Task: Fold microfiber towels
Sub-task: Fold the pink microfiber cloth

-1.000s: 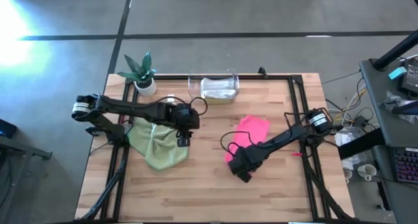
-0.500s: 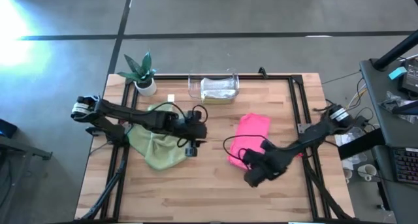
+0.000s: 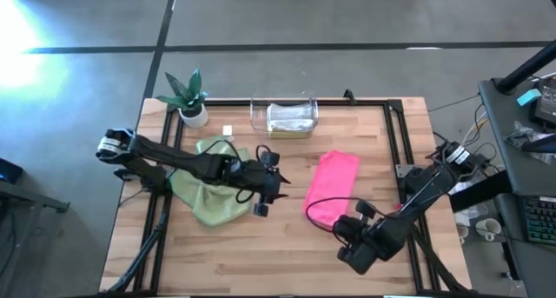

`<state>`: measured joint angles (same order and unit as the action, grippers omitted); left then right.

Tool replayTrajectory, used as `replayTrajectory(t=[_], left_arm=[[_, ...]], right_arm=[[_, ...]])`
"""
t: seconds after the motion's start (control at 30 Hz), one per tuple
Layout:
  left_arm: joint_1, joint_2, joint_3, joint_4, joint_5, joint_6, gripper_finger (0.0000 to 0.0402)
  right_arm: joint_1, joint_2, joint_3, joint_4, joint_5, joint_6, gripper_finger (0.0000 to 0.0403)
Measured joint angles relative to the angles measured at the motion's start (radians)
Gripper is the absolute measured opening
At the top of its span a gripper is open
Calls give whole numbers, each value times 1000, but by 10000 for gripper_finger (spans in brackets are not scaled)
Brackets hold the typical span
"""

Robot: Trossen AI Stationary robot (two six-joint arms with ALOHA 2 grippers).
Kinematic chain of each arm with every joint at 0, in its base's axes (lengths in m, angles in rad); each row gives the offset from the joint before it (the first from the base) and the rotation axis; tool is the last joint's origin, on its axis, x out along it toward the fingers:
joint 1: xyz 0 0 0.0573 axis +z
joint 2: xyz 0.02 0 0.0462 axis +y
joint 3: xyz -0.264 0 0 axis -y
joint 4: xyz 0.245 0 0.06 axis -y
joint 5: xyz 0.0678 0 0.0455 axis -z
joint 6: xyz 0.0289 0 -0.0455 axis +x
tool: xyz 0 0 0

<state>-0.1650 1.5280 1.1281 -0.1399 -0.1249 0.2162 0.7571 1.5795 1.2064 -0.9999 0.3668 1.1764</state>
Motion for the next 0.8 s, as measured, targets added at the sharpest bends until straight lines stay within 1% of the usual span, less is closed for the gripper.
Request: replayTrajectory(t=[0.17, 0.3, 0.4, 0.47, 0.57, 0.67, 0.8], left_arm=[[-42, 52, 11, 9, 14, 1, 160], [-56, 105, 45, 9, 18, 9, 160], [-53, 138, 89, 6, 11, 9, 160], [-52, 156, 125, -1, 6, 9, 160], [-43, 173, 165, -1, -28, 11, 160], [-30, 188, 184, 1, -38, 10, 160], [-27, 203, 178, 12, -40, 10, 160]], right_arm=[[18, 1, 16, 46, 0, 74, 35], [22, 1, 62, 45, 0, 41, 53], [22, 1, 104, 12, 1, 7, 70], [22, 1, 140, -38, 1, -13, 83], [22, 1, 187, -130, 9, -17, 101], [34, -2, 221, -235, 61, 11, 113], [65, -18, 217, -323, 192, 57, 120]])
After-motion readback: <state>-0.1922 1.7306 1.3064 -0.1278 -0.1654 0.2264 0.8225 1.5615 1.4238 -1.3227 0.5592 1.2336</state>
